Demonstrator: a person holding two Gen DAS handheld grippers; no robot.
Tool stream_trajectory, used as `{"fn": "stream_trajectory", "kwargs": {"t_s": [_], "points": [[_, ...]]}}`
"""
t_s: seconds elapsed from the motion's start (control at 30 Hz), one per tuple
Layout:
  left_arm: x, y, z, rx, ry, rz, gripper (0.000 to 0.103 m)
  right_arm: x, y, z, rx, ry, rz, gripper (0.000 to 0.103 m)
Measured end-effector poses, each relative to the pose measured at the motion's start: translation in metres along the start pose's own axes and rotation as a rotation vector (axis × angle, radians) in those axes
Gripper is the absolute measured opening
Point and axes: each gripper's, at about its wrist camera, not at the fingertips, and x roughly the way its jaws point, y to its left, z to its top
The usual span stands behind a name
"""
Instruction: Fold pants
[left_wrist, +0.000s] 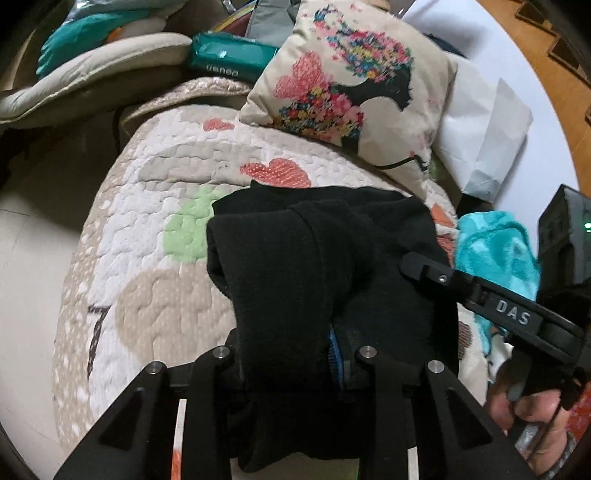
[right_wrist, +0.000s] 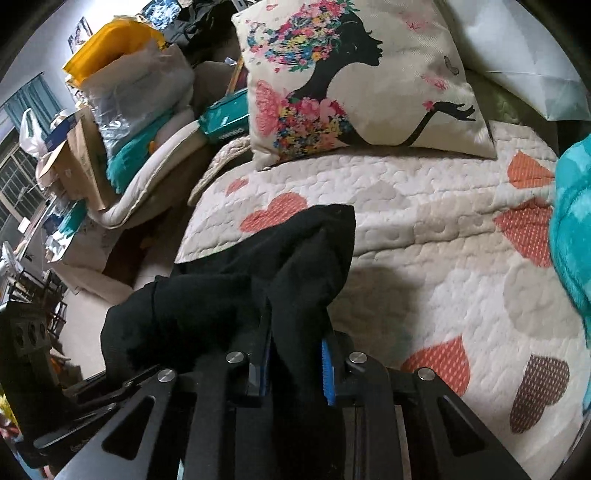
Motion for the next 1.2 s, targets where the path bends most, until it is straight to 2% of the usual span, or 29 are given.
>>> {"fn": "stream_trajectory", "kwargs": {"t_s": [0.17,0.33,0.4,0.43,0.47,0.57,0.73,0.87,0.93,1.07,1.2], "points": [[0.025,0.008,0.011,-0.011,0.031,0.019,0.03,0.024,-0.005,0.009,-0.006,0.027,-0.046,0.023],[0.033,0.014,0.012,-0.044,0.045,0.027,0.043,0.044,-0.014,0.012,-0.002,0.053,-0.088,0.023],[0.034,0.015,0.011,-0.046,0.053,0.045,0.056,0.051,-0.02,0.009,0.007,0.073,-0.108,0.029],[0.033,0.015,0.011,-0.052,0.056,0.052,0.058,0.053,-0.022,0.007,0.016,0.075,-0.119,0.033],[0.034,0.016,0.011,-0.061,0.06,0.054,0.06,0.053,-0.026,0.004,0.036,0.072,-0.127,0.04],[0.03,0.023,0.012,-0.115,0.081,0.038,0.06,0.043,-0.033,-0.001,0.09,0.061,-0.125,0.058],[0.024,0.039,0.011,-0.23,0.097,0.006,0.063,0.012,-0.032,-0.028,0.063,0.036,-0.141,0.065],[0.026,0.06,0.005,-0.363,0.129,-0.066,0.066,-0.007,-0.034,-0.056,0.067,0.021,-0.148,0.073],[0.023,0.064,0.003,-0.395,0.128,-0.091,0.066,-0.009,-0.036,-0.064,0.088,0.023,-0.153,0.076],[0.006,0.061,0.006,-0.371,0.092,-0.081,0.066,-0.017,-0.033,-0.062,0.085,0.015,-0.186,0.077],[-0.023,0.054,0.012,-0.293,0.009,-0.046,0.066,-0.04,-0.01,-0.065,-0.028,-0.023,-0.217,0.077]]}}
